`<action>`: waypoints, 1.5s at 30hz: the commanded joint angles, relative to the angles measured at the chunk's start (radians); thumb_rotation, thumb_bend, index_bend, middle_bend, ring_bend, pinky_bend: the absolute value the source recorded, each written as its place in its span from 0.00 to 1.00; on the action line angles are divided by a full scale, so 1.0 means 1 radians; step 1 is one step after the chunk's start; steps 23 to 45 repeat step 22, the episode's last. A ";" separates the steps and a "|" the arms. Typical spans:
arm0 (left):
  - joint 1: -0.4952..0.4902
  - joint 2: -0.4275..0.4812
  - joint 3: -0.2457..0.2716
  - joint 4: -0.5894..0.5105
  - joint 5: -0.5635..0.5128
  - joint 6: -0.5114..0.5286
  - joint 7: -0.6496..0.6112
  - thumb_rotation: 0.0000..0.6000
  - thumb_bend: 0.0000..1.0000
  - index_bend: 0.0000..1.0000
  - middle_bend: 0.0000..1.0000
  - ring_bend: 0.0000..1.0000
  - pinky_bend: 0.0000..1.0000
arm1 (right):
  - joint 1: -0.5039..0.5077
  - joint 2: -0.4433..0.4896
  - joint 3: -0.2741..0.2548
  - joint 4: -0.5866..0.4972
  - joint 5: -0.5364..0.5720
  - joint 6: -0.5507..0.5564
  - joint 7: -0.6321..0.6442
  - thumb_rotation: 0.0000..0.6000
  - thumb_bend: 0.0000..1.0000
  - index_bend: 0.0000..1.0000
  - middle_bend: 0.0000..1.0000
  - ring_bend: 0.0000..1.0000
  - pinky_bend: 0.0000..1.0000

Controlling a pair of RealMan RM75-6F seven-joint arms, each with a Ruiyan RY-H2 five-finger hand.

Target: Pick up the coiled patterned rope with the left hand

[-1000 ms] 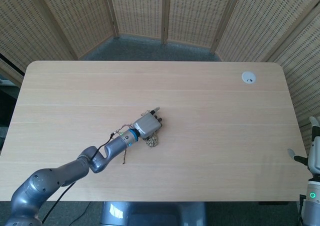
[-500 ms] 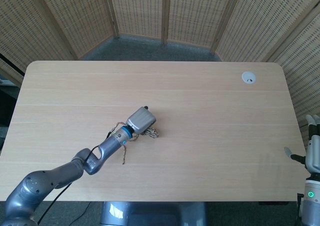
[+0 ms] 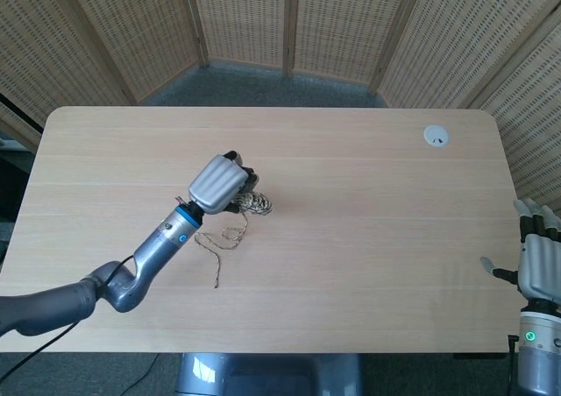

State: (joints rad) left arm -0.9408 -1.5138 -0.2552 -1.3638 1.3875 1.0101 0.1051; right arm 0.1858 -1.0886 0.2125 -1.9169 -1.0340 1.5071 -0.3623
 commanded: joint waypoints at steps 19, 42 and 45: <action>0.148 0.323 -0.112 -0.363 -0.080 0.186 0.051 1.00 0.27 0.74 0.71 0.82 0.36 | 0.025 -0.056 0.003 0.047 -0.013 -0.045 0.009 1.00 0.09 0.00 0.00 0.00 0.00; 0.140 0.315 -0.113 -0.358 -0.080 0.183 0.051 1.00 0.27 0.74 0.71 0.82 0.36 | 0.021 -0.052 0.003 0.044 -0.011 -0.042 0.011 1.00 0.09 0.00 0.00 0.00 0.00; 0.140 0.315 -0.113 -0.358 -0.080 0.183 0.051 1.00 0.27 0.74 0.71 0.82 0.36 | 0.021 -0.052 0.003 0.044 -0.011 -0.042 0.011 1.00 0.09 0.00 0.00 0.00 0.00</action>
